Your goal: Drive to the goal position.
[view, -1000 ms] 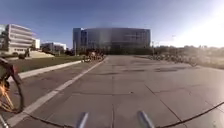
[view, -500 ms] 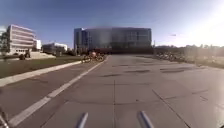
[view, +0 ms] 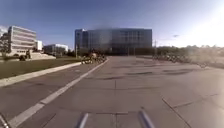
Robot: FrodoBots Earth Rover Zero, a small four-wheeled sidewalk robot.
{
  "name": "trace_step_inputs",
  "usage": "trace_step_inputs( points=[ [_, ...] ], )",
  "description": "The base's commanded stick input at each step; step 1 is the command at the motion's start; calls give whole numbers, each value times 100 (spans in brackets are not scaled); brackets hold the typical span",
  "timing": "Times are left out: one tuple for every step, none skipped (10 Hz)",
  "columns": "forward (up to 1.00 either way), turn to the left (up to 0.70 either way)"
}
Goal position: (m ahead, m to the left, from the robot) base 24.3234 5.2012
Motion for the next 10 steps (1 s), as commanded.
trace_step_inputs(
  points=[
    [45,0],
    [45,0],
    [45,0],
    [45,0],
    [45,0],
    [45,0],
    [45,0],
    [45,0],
    [45,0],
    [45,0]
  ],
)
